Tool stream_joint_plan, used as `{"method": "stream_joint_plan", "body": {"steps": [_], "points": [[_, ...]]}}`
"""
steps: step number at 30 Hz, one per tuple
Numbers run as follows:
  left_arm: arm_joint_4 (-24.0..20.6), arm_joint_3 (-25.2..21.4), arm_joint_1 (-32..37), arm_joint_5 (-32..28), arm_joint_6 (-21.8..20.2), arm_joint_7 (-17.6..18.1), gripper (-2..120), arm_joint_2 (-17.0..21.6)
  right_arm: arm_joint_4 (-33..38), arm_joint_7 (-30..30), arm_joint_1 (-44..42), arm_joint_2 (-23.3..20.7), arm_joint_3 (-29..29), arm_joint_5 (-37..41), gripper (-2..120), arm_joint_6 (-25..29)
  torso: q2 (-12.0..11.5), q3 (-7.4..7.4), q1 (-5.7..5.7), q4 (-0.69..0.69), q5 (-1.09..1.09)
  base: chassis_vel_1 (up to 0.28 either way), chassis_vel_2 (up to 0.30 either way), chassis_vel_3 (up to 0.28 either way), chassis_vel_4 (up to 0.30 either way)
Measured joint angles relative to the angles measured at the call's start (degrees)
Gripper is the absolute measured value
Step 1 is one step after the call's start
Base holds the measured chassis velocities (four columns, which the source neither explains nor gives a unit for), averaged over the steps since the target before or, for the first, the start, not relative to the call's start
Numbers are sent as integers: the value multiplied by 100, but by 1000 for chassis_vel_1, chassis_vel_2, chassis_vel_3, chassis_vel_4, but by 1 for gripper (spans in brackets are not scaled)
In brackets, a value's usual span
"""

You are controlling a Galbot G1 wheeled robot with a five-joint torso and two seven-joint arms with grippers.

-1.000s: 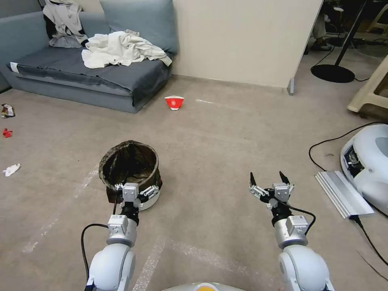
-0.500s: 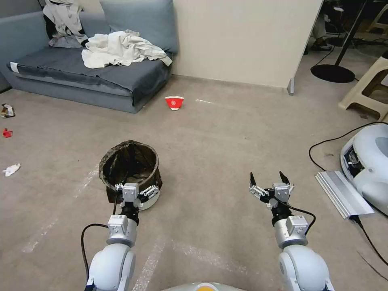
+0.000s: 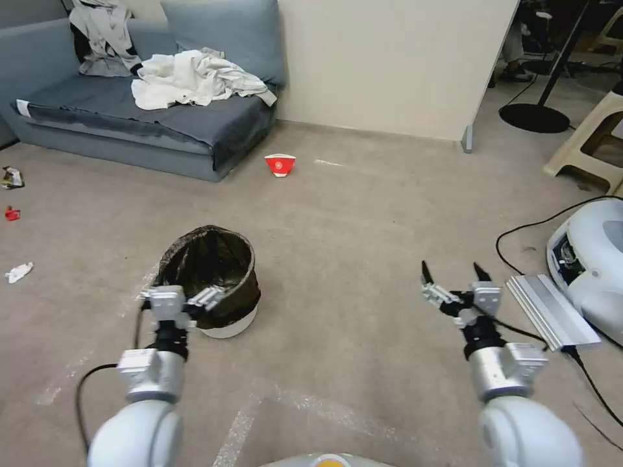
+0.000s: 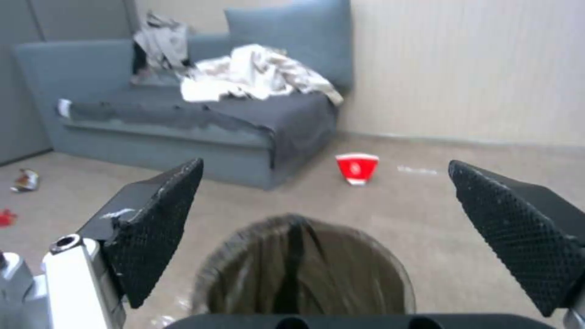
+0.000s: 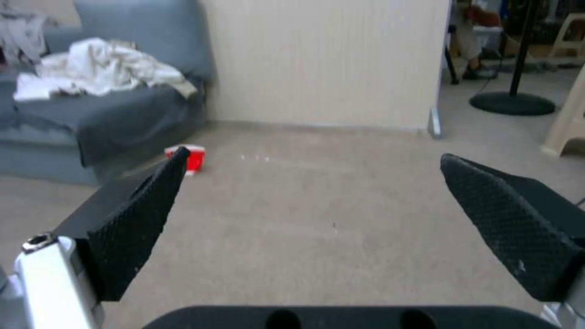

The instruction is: Pick up the trash can from the floor.

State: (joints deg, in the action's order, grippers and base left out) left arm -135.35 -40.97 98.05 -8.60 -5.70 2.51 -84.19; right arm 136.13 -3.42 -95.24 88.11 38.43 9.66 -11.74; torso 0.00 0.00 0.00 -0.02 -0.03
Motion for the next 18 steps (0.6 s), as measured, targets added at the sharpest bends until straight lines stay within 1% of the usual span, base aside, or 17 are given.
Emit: {"method": "stream_joint_plan", "body": {"steps": [1, 2, 3, 4, 5, 6, 7, 8, 10, 11, 12, 18], "points": [[0, 0, 0, 0, 0, 0, 100, 0, 0, 0, 0, 0, 0, 0, 100, 0, 0, 0, 0, 0, 0, 0, 0, 0, 0], [-240, -111, 107, -101, -65, 28, 100, 22, 75, -38, -41, 7, 20, 41, 100, -65, 0, 0, 0, 3, 1, 0, 0, 0, 0], [-352, -162, 159, -148, -98, 44, 100, 32, 131, -87, -100, 18, 40, 79, 100, -137, 0, 0, 0, 4, 6, 0, 0, 0, 0], [-626, -289, 280, -262, -175, 77, 100, 57, 212, -186, -187, 31, 60, 123, 100, -235, 0, 0, 0, 1, 2, 0, 0, 0, 0], [-626, -289, 280, -262, -175, 77, 100, 57, 212, -186, -187, 31, 60, 123, 100, -235, 0, 0, 0, 1, 2, 0, 0, 0, 0], [-783, -397, 385, -361, -238, 106, 100, 77, 234, -239, -220, 33, 61, 135, 100, -272, 0, 0, 0, 2, 5, 0, 0, 0, 0], [-833, -440, 490, -354, -369, 69, 100, 80, 237, -281, -234, 33, 61, 140, 100, -301, 0, 0, 0, 1, 9, 0, 0, 0, 0], [-843, -438, 571, -320, -484, -24, 100, 78, 243, -327, -238, 25, 61, 140, 100, -315, 0, 0, 0, 3, 2, 0, 0, 0, 0], [-847, -444, 617, -290, -567, -70, 100, 78, 243, -367, -240, 9, 60, 141, 100, -325, 0, 0, 0, 3, 0, 0, 0, 0, 0], [-850, -446, 632, -274, -611, -108, 100, 79, 243, -406, -240, -5, 59, 141, 100, -329, 0, 0, 0, 2, 4, 0, 0, 0, 0], [-850, -445, 641, -260, -649, -142, 100, 78, 234, -459, -241, -22, 58, 140, 100, -332, 0, 0, 0, 2, 2, 0, 0, 0, 0], [-847, -400, 668, -138, -668, -206, 100, 52, 176, -510, -242, -35, 40, 122, 100, -330, 0, 1, 0, 2, 3, 0, 0, 0, 0]]}}
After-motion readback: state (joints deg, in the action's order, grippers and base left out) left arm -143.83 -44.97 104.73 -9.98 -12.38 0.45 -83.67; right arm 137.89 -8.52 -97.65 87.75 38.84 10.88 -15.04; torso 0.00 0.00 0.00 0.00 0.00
